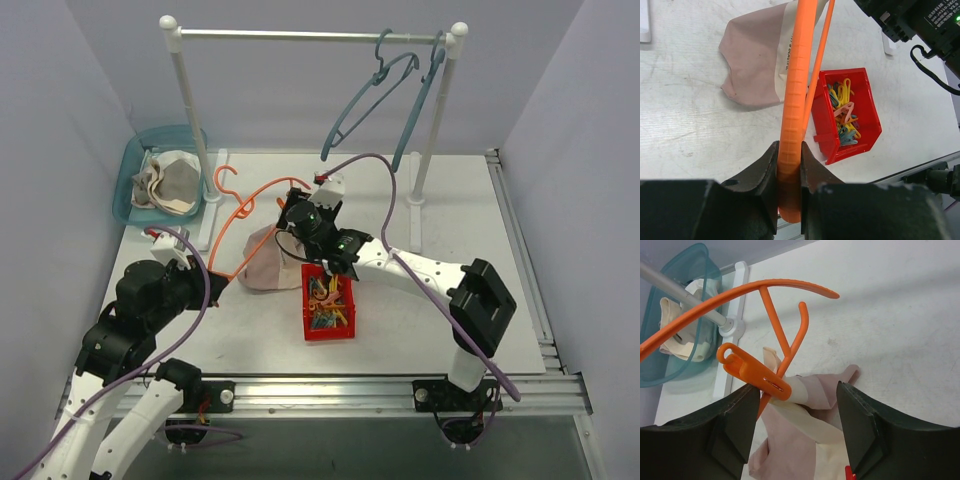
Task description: Remove the underwear clipped to the hanger
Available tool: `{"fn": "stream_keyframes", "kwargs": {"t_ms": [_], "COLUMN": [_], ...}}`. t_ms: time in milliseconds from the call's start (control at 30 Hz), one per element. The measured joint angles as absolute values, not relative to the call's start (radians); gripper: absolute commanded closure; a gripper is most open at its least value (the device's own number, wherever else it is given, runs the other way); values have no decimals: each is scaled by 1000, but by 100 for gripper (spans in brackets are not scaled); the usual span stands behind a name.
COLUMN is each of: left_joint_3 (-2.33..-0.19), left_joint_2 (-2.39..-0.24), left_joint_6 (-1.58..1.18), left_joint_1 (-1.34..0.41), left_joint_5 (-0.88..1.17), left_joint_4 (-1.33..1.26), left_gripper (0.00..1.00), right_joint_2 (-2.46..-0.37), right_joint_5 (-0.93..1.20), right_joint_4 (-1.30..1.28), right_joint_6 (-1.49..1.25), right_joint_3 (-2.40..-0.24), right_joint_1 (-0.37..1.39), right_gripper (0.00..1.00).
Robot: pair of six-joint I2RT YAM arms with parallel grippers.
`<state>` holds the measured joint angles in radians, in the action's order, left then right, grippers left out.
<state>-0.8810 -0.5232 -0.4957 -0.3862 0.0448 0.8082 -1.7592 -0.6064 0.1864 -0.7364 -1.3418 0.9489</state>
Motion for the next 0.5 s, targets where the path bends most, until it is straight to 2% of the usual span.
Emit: {"fn": "stream_keyframes", "kwargs": {"t_ms": [267, 500], "left_joint_3": [-881, -881], "left_joint_2": [-517, -521], "left_joint_6": [-503, -519], "left_joint_1": [-391, -389], "left_joint_5": [38, -18], "left_joint_4": [798, 796], "left_gripper": [97, 97], "right_joint_2": [-1650, -1585], "right_joint_5": [-606, -575], "right_joint_4": [136, 138], "right_joint_6": [-893, -981], "right_joint_3": [-1250, -1139], "right_joint_1": [930, 886], "right_gripper": [27, 27]}}
